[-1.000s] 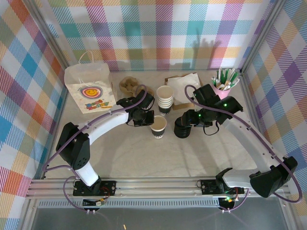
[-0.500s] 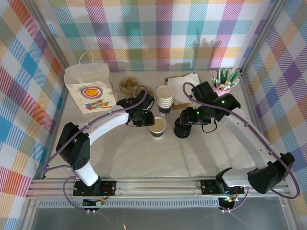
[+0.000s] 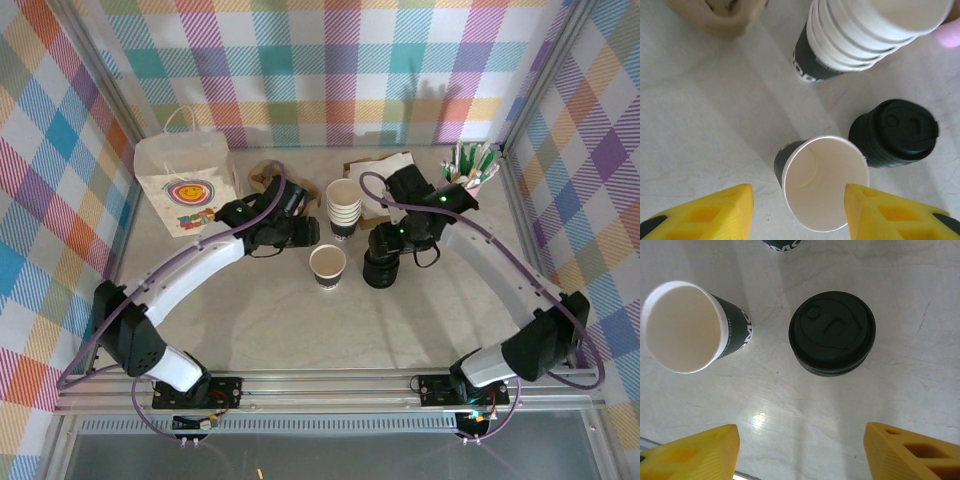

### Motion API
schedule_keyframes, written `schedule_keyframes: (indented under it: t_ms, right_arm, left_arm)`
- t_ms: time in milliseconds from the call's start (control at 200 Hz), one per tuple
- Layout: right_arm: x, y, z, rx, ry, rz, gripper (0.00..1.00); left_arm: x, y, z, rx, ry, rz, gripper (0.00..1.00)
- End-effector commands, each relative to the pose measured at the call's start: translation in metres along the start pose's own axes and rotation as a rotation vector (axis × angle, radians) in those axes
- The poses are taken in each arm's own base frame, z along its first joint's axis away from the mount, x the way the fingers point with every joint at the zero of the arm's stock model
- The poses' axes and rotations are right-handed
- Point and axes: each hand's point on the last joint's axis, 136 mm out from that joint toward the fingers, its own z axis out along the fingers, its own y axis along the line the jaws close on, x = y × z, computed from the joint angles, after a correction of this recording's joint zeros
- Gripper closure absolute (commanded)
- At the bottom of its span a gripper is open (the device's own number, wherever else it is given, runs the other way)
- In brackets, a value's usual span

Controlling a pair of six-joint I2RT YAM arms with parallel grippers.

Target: Pack the takeout coffee

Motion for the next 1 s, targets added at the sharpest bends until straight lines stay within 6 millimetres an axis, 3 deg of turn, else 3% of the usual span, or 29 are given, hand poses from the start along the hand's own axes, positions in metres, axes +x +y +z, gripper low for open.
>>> schedule_keyframes:
  t_ms: [0, 285, 510, 995]
  right_arm:
    - [-0.012, 0.004, 0.002, -0.002, -0.019, -0.083, 0.31]
    - [-0.020, -0.001, 0.029, 0.034, -0.021, -0.165, 0.23]
    - [-0.018, -0.003, 0.050, 0.045, 0.002, -0.188, 0.20]
    - [-0.023, -0.012, 0.083, 0.077, 0.018, -0.216, 0.11]
  left_arm:
    - [-0.011, 0.002, -0.025, -0.021, -0.067, 0.091, 0.49]
    - [-0.013, 0.018, -0.043, -0.030, -0.158, 0.138, 0.43]
    - [-0.018, 0.017, -0.057, -0.005, -0.218, 0.133, 0.42]
    - [-0.015, 0.019, -0.060, 0.005, -0.232, 0.118, 0.41]
